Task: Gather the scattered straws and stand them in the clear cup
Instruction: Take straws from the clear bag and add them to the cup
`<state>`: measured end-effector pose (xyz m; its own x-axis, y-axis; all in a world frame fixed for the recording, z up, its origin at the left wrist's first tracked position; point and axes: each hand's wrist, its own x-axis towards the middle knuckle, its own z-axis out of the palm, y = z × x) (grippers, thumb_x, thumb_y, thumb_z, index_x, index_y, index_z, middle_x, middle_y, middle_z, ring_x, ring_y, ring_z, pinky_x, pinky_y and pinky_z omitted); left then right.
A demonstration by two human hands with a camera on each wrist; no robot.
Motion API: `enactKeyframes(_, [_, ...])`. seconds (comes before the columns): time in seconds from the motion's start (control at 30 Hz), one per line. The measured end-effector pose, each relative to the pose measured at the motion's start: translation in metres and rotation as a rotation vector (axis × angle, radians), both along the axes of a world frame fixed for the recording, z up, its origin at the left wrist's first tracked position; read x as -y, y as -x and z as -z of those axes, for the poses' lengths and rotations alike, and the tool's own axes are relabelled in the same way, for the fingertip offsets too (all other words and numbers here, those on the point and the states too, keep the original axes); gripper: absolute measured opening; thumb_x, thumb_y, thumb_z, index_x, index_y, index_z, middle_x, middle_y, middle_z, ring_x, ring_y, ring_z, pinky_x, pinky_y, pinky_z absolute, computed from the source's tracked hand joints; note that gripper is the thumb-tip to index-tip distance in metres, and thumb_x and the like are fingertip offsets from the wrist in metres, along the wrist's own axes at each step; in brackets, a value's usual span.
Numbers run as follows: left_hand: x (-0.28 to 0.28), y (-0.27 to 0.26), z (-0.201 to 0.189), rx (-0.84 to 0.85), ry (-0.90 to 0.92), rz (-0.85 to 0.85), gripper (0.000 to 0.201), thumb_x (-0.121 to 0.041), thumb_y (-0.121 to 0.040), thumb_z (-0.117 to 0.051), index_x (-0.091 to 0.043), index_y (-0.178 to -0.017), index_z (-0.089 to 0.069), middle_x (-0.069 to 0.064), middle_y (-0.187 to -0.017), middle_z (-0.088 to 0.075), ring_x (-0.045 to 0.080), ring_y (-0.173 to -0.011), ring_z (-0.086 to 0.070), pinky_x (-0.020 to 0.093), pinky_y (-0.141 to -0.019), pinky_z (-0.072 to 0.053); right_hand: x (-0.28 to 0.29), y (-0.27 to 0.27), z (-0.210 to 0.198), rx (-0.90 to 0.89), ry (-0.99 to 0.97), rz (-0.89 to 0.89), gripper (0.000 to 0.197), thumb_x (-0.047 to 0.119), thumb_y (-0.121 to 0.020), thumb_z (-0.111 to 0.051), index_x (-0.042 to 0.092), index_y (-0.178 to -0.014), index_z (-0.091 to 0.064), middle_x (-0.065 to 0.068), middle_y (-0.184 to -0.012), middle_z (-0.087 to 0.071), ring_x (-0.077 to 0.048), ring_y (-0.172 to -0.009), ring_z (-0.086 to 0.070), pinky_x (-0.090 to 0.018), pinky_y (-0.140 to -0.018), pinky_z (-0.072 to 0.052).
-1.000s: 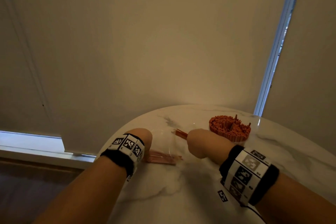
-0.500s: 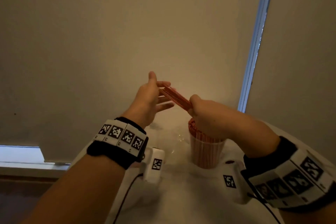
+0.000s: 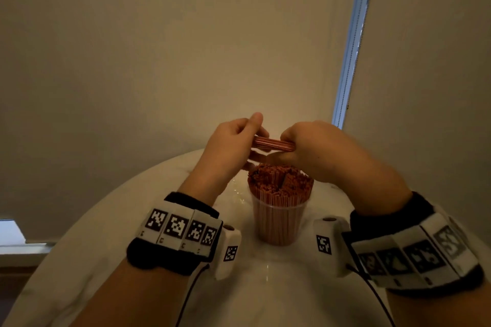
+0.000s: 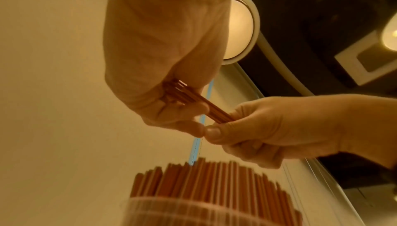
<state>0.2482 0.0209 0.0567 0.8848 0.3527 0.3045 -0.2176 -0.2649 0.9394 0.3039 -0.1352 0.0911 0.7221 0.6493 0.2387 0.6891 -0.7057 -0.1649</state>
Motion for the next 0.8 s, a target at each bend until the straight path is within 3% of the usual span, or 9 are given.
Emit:
enactKeyframes(0.13, [0.001, -0.001, 0.009, 0.019, -0.261, -0.009, 0.064, -0.071, -0.096, -0.047, -0.015, -0.081, -0.075, 0.0, -0.068, -0.075, 0.006, -0.047, -0.06, 0.016, -0.045, -0.042, 0.005, -0.003, 0.005, -0.076, -0.016, 0.011, 0.036, 0.058, -0.078, -0.074, 0.023, -0.085, -0.068, 0.003, -0.074, -0.068, -0.013, -0.069, -0.064, -0.03, -0.06, -0.052])
enactKeyframes(0.27, [-0.005, -0.003, 0.012, 0.044, -0.341, 0.053, 0.053, -0.057, -0.095, -0.063, -0.012, -0.07, -0.074, 0.008, -0.057, -0.051, 0.013, -0.049, -0.043, 0.026, -0.05, -0.036, 0.007, -0.005, 0.009, -0.045, 0.006, 0.028, 0.036, 0.056, -0.075, -0.078, 0.027, -0.089, -0.061, 0.007, -0.078, -0.063, -0.009, -0.07, -0.06, -0.025, -0.057, -0.046])
enactKeyframes(0.37, [-0.011, -0.006, 0.014, 0.039, -0.23, 0.02, 0.045, -0.049, -0.098, -0.063, -0.017, -0.069, -0.075, -0.004, -0.057, -0.047, 0.009, -0.05, -0.04, 0.024, -0.052, -0.034, 0.01, -0.008, 0.006, -0.068, -0.149, -0.032, 0.063, 0.071, -0.06, -0.074, 0.03, -0.104, -0.053, 0.009, -0.085, -0.062, -0.008, -0.074, -0.06, -0.027, -0.062, -0.052])
enactKeyframes(0.43, [-0.012, -0.009, 0.017, 0.065, -0.08, -0.034, 0.043, -0.045, -0.1, -0.061, -0.015, -0.072, -0.074, -0.009, -0.054, -0.044, 0.008, -0.047, -0.036, 0.024, -0.049, -0.032, 0.014, -0.009, 0.004, -0.04, -0.326, -0.062, 0.088, 0.083, -0.051, -0.063, 0.032, -0.12, -0.045, 0.011, -0.089, -0.061, -0.003, -0.074, -0.059, -0.022, -0.059, -0.047])
enactKeyframes(0.5, [-0.011, -0.012, 0.017, 0.104, 0.117, -0.064, 0.042, -0.042, -0.103, -0.058, -0.01, -0.08, -0.072, -0.01, -0.053, -0.039, 0.006, -0.044, -0.03, 0.021, -0.045, -0.028, 0.019, -0.011, 0.002, 0.008, -0.499, -0.012, 0.098, 0.09, -0.057, -0.054, 0.027, -0.131, -0.042, 0.011, -0.088, -0.061, -0.002, -0.071, -0.058, -0.02, -0.056, -0.04])
enactKeyframes(0.57, [-0.005, -0.013, 0.016, 0.141, 0.296, -0.036, 0.04, -0.04, -0.105, -0.056, -0.009, -0.084, -0.071, -0.009, -0.055, -0.036, 0.006, -0.045, -0.027, 0.019, -0.043, -0.026, 0.02, -0.012, 0.001, -0.082, -0.618, 0.04, 0.092, 0.091, -0.066, -0.049, 0.024, -0.128, -0.048, 0.007, -0.08, -0.067, -0.004, -0.063, -0.064, -0.025, -0.056, -0.044])
enactKeyframes(0.63, [0.006, -0.014, 0.015, 0.143, 0.332, 0.029, 0.04, -0.043, -0.104, -0.055, -0.011, -0.086, -0.072, -0.008, -0.057, -0.037, 0.006, -0.048, -0.029, 0.019, -0.046, -0.028, 0.018, -0.012, 0.0, -0.262, -0.682, -0.044, 0.072, 0.082, -0.077, -0.053, 0.021, -0.115, -0.062, 0.006, -0.08, -0.072, -0.003, -0.062, -0.069, -0.031, -0.061, -0.055])
enactKeyframes(0.73, [0.023, -0.014, 0.017, 0.139, 0.17, 0.089, 0.049, -0.053, -0.103, -0.051, -0.011, -0.094, -0.075, -0.008, -0.059, -0.043, 0.009, -0.056, -0.037, 0.023, -0.055, -0.036, 0.013, -0.008, 0.0, -0.439, -0.834, -0.227, 0.034, 0.05, -0.093, -0.063, 0.017, -0.098, -0.073, -0.001, -0.084, -0.076, -0.016, -0.072, -0.074, -0.043, -0.079, -0.061])
enactKeyframes(0.8, [0.025, -0.013, 0.015, 0.142, 0.014, 0.076, 0.051, -0.056, -0.104, -0.046, -0.015, -0.09, -0.074, -0.006, -0.064, -0.053, 0.012, -0.062, -0.046, 0.03, -0.067, -0.043, 0.017, -0.009, -0.003, -0.446, -0.874, -0.248, 0.024, 0.037, -0.096, -0.063, 0.015, -0.096, -0.074, -0.005, -0.084, -0.077, -0.019, -0.075, -0.075, -0.044, -0.083, -0.06])
